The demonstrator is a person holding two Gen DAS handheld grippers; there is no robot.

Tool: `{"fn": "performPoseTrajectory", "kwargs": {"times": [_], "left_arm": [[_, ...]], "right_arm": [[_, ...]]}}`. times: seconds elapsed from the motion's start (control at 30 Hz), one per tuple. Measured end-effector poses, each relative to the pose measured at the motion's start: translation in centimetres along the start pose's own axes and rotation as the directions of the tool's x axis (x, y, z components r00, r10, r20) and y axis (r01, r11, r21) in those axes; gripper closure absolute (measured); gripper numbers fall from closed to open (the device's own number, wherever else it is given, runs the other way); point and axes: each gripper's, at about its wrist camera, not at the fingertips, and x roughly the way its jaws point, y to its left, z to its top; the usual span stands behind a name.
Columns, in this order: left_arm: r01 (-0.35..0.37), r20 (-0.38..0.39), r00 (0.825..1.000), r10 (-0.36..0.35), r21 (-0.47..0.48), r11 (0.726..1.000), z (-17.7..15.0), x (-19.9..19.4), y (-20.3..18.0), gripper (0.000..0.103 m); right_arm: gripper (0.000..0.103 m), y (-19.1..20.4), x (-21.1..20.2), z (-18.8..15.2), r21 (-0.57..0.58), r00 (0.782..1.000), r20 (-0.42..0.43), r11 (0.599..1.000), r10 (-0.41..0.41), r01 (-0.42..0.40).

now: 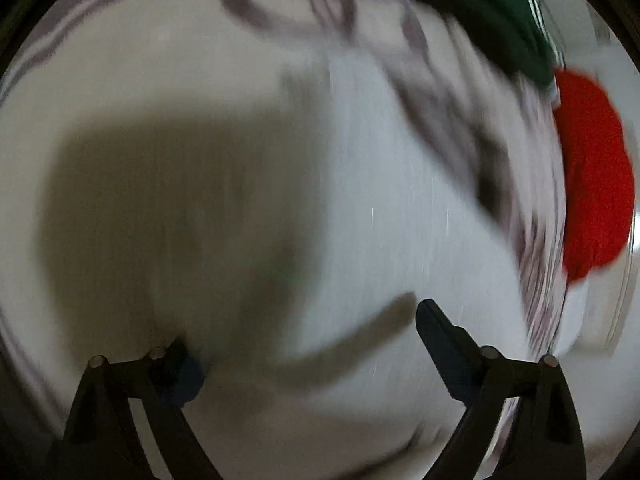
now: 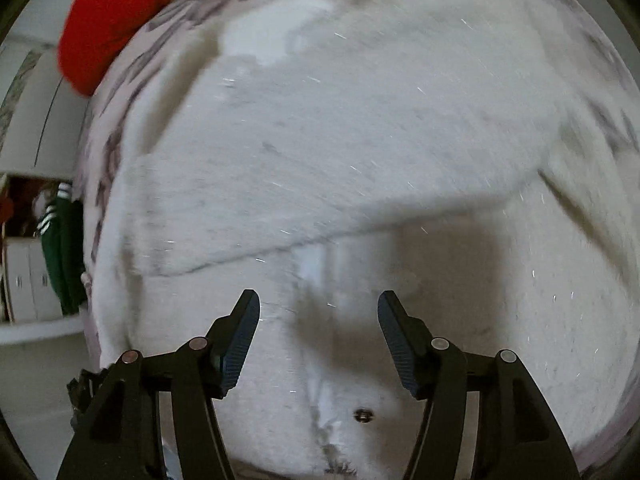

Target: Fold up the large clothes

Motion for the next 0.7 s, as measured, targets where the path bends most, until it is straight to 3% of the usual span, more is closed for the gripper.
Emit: {"fn": "performPoseTrajectory", "kwargs": {"times": [0.07, 0.1, 0.13, 0.2, 0.23, 0.27, 0.3, 0.4, 0.43, 0.5, 0.6, 0.7], "left_arm": [[-0.019, 0.059, 0.998, 0.019, -0.005, 1.000, 0.7, -0.2, -0.7, 0.048], [-0.022, 0.104, 0.994, 0.019, 0.024, 0.999, 1.6, -0.4, -1.5, 0.075], [-0.013, 0.126, 0.992, 0.005, 0.061, 0.998, 2.1, -0.5, -2.5, 0.087], [-0.047, 0.172, 0.985, 0.022, 0.141, 0.989, 2.8, -1.0, -4.6, 0.090], [-0.059, 0.202, 0.979, 0.018, 0.199, 0.978, 3.0, -1.4, -6.1, 0.092], [-0.084, 0.235, 0.972, 0.021, 0.261, 0.962, 3.2, -2.0, -7.7, 0.092], [-0.095, 0.254, 0.967, 0.018, 0.294, 0.951, 3.3, -2.4, -8.7, 0.092], [-0.158, 0.350, 0.937, -0.006, 0.437, 0.885, 1.8, -5.3, -12.7, 0.092], [-0.188, 0.389, 0.921, -0.018, 0.487, 0.853, 1.1, -6.4, -14.1, 0.092], [-0.243, 0.443, 0.896, -0.032, 0.548, 0.800, -0.4, -8.2, -15.8, 0.092], [-0.330, 0.512, 0.857, -0.064, 0.639, 0.695, -4.4, -10.4, -19.5, 0.092], [-0.344, 0.506, 0.851, -0.137, 0.736, 0.583, -10.4, -11.7, -23.4, 0.093]], "right_arm": [[0.039, -1.0, 0.5, -0.2, 0.031, 1.000, 0.014, 1.000, -0.003, 0.003], [0.039, -1.1, 0.4, 0.0, 0.042, 1.000, 0.021, 0.999, -0.008, 0.007], [0.039, -0.4, 0.8, -0.4, 0.048, 0.999, 0.033, 0.998, -0.044, 0.042], [0.039, -0.1, 0.2, 1.3, 0.031, 0.988, 0.049, 0.989, -0.143, 0.142], [0.032, 0.6, -0.2, 1.3, 0.005, 0.974, 0.064, 0.976, -0.216, 0.217], [0.025, 1.9, -0.2, 1.3, -0.035, 0.950, 0.084, 0.952, -0.299, 0.303], [0.025, 3.3, 0.0, 1.3, -0.071, 0.924, 0.106, 0.924, -0.368, 0.376], [0.022, 6.9, 1.0, 1.1, -0.161, 0.808, 0.193, 0.794, -0.557, 0.586], [0.021, 7.5, 1.4, 1.3, -0.166, 0.797, 0.198, 0.781, -0.571, 0.602], [0.021, 8.4, 2.0, 1.7, -0.170, 0.797, 0.188, 0.781, -0.573, 0.601], [0.021, 10.1, 3.2, 2.6, -0.172, 0.822, 0.160, 0.804, -0.547, 0.569], [0.021, 11.0, 3.1, 3.7, -0.163, 0.872, 0.139, 0.858, -0.469, 0.487]]}}
